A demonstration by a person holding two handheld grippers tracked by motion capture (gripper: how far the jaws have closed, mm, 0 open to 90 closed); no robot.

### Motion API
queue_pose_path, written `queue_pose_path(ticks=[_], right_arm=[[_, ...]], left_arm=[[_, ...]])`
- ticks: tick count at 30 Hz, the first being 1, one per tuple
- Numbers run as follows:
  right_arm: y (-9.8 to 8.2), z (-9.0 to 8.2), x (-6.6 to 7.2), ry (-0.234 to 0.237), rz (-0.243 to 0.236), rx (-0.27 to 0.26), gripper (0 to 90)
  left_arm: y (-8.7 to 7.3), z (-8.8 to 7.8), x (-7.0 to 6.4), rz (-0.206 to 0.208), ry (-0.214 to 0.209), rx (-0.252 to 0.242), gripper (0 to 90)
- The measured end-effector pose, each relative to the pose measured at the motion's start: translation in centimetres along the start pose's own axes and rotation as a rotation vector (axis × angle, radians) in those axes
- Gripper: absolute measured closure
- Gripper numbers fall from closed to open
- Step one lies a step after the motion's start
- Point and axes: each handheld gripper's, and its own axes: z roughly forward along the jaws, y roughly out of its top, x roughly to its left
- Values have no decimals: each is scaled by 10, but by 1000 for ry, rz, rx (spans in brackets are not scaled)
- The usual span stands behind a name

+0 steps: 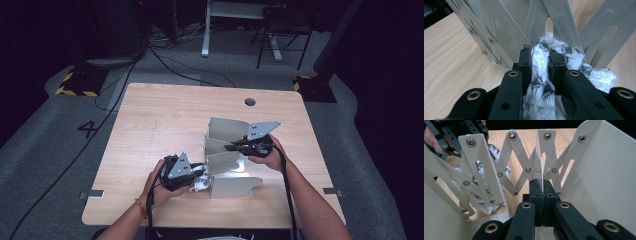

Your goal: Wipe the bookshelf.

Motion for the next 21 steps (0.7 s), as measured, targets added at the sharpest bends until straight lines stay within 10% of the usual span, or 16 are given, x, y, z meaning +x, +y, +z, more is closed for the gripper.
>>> queue_pose_path(ticks=[14,21], right_arm=[[-43,-85,23,-178,120,14,689],[-89,-102,58,-156,167,67,631]], left_arm=[[2,7,-7,1,-14,4,769],[7,14,-12,4,-24,-1,773]])
